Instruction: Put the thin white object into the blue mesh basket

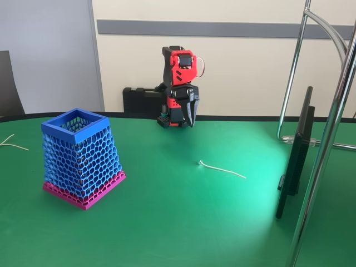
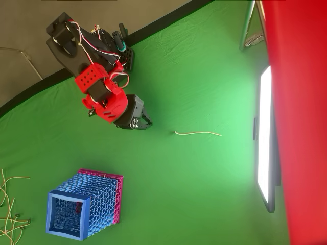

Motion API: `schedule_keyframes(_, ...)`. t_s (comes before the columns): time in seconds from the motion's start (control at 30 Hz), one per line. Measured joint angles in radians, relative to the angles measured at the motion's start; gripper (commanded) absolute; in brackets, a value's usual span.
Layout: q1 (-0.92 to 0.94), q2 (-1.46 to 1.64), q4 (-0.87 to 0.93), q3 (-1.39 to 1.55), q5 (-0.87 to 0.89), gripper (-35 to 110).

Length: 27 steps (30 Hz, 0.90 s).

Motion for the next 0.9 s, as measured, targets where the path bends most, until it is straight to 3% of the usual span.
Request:
schedule_keyframes(0.3, -0.049, -0.272, 0.140, -0.258, 0.103, 1)
schedule_keyframes(0.9, -0.097, -0.653, 0.202, -0.548, 0.278, 1)
